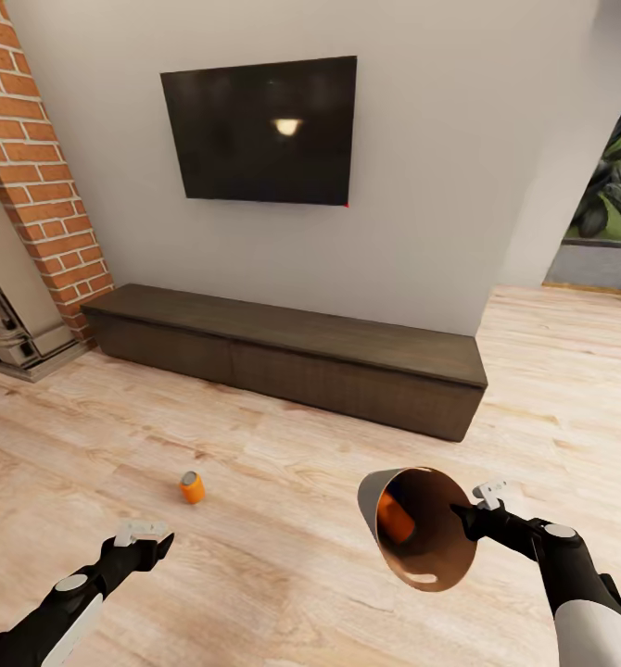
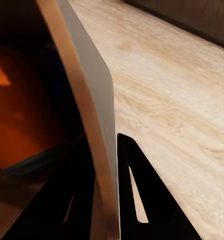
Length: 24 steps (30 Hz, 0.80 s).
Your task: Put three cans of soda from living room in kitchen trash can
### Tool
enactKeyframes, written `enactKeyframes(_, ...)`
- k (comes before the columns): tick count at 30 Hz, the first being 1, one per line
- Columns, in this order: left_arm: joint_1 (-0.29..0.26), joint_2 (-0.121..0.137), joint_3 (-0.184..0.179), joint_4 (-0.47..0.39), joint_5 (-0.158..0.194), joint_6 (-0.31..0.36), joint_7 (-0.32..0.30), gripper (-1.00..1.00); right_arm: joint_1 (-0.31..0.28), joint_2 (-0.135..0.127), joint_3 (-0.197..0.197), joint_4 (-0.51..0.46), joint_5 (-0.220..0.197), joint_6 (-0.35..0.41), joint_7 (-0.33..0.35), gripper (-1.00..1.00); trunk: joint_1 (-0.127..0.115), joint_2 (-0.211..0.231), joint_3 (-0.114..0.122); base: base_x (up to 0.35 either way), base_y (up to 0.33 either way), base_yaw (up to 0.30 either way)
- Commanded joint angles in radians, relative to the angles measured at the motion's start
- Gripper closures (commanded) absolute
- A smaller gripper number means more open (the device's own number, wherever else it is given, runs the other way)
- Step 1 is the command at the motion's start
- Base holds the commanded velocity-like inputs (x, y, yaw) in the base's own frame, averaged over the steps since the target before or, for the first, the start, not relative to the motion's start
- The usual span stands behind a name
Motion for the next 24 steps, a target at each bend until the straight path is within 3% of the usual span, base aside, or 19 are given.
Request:
enactKeyframes(1, 0.000, 0.000, 0.000, 0.000, 0.000, 0.000, 0.000, -1.00, -0.001, 0.000, -0.001, -0.001, -0.010, 0.003, 0.007, 1.00, 0.000, 0.000, 0.000, 0.016, 0.319, -0.078)
enactKeyframes(12, 0.000, 0.000, -0.001, 0.002, -0.002, 0.000, -0.001, -1.00, 0.000, -0.002, -0.003, 0.000, -0.010, 0.004, 0.010, 1.00, 0.000, 0.000, 0.007, 0.155, 0.287, -0.188)
enactKeyframes(17, 0.000, 0.000, -0.001, 0.002, -0.001, 0.001, -0.002, -1.00, 0.001, -0.004, -0.030, 0.001, -0.010, 0.003, 0.012, 1.00, 0.000, 0.000, 0.011, 0.241, 0.250, -0.225)
enactKeyframes(24, 0.000, 0.000, -0.007, 0.002, -0.006, 0.002, -0.002, -1.00, 0.001, -0.003, -0.037, 0.001, -0.010, 0.003, 0.012, 1.00, 0.000, 0.000, 0.017, 0.246, 0.248, -0.226)
